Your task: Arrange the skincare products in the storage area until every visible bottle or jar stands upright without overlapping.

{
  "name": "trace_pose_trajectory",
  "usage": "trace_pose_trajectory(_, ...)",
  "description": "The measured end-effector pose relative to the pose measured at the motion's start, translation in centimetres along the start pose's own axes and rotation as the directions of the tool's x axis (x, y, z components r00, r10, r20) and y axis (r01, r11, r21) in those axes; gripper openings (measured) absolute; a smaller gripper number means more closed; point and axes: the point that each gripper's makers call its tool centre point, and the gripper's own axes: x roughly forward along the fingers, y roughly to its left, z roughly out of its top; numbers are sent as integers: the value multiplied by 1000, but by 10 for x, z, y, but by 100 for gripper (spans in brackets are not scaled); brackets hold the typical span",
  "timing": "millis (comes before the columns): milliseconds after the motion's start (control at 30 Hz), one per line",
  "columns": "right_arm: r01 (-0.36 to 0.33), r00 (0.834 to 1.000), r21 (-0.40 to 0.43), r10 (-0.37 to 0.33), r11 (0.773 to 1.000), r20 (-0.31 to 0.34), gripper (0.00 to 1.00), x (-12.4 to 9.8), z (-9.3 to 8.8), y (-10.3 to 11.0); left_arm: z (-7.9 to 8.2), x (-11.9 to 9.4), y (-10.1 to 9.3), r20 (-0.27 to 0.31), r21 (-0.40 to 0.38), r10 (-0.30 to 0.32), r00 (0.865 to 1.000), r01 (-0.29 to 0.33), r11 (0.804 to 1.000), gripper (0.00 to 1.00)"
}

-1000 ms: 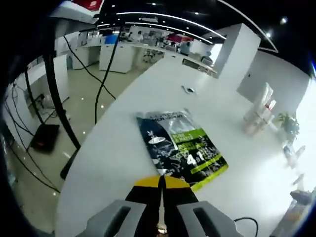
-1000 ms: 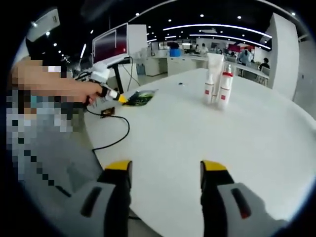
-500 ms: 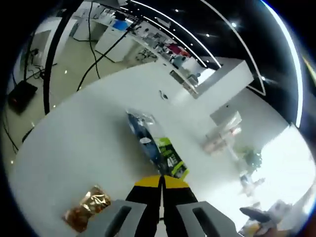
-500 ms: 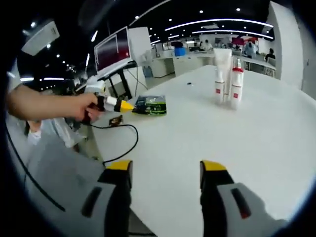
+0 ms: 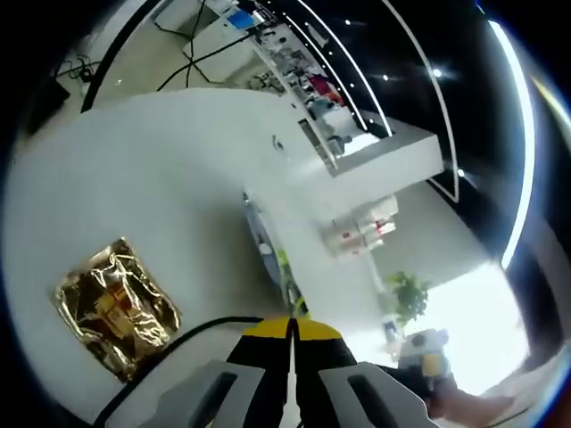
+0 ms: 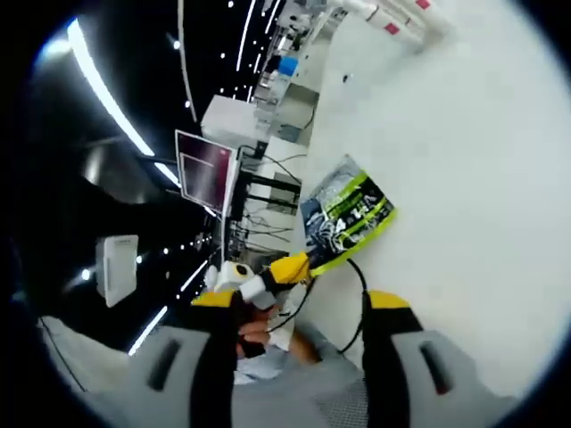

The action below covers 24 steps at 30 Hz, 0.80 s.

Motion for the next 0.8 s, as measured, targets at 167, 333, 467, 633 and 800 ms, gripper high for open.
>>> trace_pose_trajectory(167, 40, 999, 169, -44, 985, 18, 53, 14, 2, -19, -15, -2, -5, -30, -29, -21, 999, 20, 999, 0)
trace_pose_trajectory(333, 44, 996, 249, -63, 967, 70, 48, 14, 8, -31, -22, 0, -12, -57, -41, -53, 997, 50, 998, 0)
trace_pose_trajectory(467, 9, 990, 334, -56, 942, 130, 45, 18, 16, -38, -29, 3, -15, -86, -50, -75, 993, 70, 996, 0)
trace_pose_trajectory(633, 46, 985, 358, -102, 933, 140, 30, 24, 18, -54, -32, 5, -18, -93, -62, -84, 992, 78, 995, 0)
trace_pose_trajectory(800, 88, 984, 299, -130, 950, 124, 5, 29, 17, -57, -33, 4, -13, -95, -56, -75, 993, 70, 996, 0)
